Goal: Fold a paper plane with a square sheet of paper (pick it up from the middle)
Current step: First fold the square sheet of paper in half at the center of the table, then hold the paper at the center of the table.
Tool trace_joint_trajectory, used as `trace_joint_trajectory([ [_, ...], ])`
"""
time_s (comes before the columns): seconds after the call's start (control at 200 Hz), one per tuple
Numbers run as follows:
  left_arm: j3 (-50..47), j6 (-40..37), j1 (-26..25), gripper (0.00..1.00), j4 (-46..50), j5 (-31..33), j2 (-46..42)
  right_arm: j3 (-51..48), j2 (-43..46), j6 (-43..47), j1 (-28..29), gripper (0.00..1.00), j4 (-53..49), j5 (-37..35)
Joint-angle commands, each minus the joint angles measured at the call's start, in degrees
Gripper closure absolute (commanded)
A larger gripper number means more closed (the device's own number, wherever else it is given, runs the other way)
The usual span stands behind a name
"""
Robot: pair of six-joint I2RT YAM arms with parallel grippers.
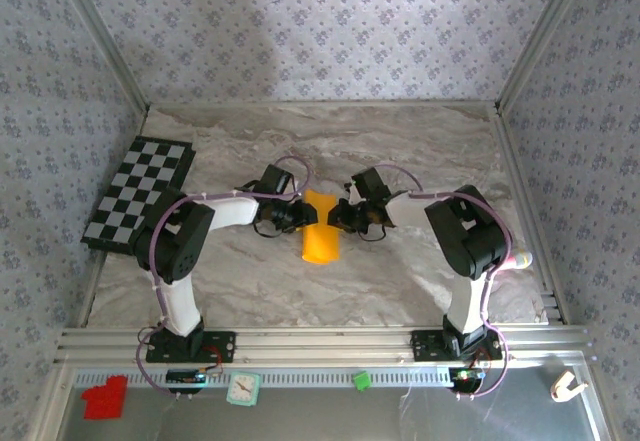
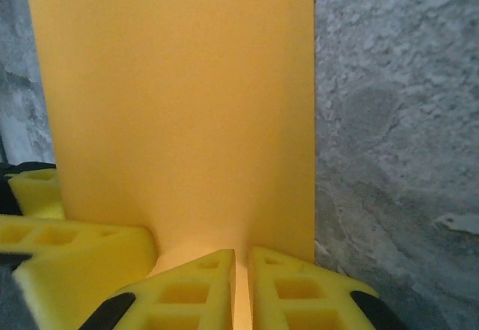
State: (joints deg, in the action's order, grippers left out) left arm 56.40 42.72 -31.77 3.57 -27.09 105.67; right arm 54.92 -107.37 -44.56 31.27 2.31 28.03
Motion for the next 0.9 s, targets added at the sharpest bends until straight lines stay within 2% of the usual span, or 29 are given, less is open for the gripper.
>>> trace_joint_trajectory([
  [0.0,1.07,-0.07,0.17,0.61,5.30,3.92,-2.51,1.16,-2.21,-1.15,1.84,0.86,-7.25,-4.62],
  [0.24,-0.16,2.33,-2.08,0.42,11.96,15.11,-9.88,0.37,-2.75,-6.02,3.01,0.86,-6.49,-5.99],
  [0.43,0.69,2.52,-5.53,0.28,14.94,16.87,-9.68,0.65,-2.30,-7.65,3.10,0.85,-4.61,-4.38],
  [0.695,4.93,-0.05,-8.04,0.27,21.26,21.38,-5.10,-0.91,1.44,-9.58,1.64,0.80,-0.42,-1.98],
  [0.9,7.35,-1.09,-9.19,0.30,24.60,24.83,-2.41,-2.08,4.79,-10.57,0.05,0.67,1.49,0.04],
])
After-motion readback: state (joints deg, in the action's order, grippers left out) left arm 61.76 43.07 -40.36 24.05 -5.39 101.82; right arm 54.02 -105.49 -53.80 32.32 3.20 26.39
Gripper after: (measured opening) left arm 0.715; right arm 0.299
